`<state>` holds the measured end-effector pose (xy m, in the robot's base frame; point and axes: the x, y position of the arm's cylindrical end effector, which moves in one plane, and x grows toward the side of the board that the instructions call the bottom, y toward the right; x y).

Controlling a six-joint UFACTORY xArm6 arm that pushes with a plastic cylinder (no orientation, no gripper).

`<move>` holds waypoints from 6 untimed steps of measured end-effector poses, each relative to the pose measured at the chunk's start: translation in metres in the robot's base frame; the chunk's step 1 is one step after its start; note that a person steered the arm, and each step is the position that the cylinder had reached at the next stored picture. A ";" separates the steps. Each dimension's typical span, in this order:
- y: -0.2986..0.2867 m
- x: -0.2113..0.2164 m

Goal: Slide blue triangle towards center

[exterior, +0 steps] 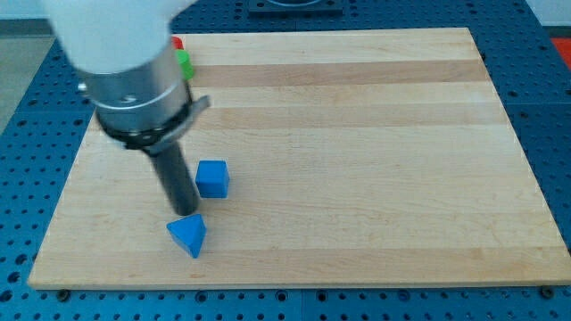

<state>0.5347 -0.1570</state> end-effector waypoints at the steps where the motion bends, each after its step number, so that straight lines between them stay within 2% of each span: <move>1: -0.047 0.032; 2: -0.036 0.062; 3: 0.014 0.050; 6: 0.172 -0.063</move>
